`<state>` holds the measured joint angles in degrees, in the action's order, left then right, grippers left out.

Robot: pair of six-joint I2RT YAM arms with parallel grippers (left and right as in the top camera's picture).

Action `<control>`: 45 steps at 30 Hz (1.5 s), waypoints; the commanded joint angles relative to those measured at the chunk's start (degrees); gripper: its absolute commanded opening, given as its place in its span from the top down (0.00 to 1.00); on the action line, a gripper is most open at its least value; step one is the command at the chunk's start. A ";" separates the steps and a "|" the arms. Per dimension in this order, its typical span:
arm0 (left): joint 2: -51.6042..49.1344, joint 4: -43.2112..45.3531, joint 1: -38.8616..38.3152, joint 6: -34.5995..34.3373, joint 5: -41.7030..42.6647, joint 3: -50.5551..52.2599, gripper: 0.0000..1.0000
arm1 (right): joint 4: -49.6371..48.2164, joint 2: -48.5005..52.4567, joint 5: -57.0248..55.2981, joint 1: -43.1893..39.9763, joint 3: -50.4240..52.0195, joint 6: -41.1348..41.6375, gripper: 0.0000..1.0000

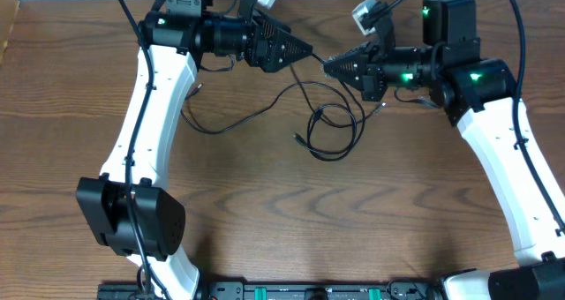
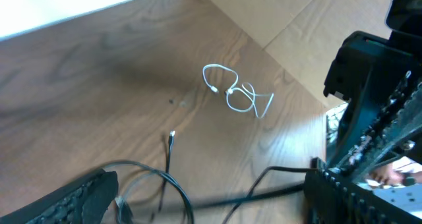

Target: Untangle cables

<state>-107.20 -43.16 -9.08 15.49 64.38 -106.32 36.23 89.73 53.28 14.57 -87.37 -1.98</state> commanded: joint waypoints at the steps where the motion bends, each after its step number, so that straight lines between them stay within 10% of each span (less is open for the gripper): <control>1: 0.07 1.11 0.26 1.84 0.57 -0.02 0.05 | 0.02 0.17 5.55 -0.24 -0.63 -0.22 0.99; 21: 0.07 -8.07 -0.76 2.93 11.47 -0.02 0.25 | -8.72 5.11 -3.26 -2.10 -0.63 6.64 0.99; 32: 0.07 -12.55 -0.85 -3.15 -30.21 -0.02 0.26 | -9.01 3.69 -6.47 -6.84 -9.94 11.80 0.99; 45: 0.04 -12.52 -0.87 -3.78 -34.05 0.20 0.26 | 2.27 3.58 -20.11 -7.45 -35.67 14.05 0.99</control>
<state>-107.20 -55.51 -9.98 12.03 31.94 -106.32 38.63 94.06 37.01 7.03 -119.90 9.37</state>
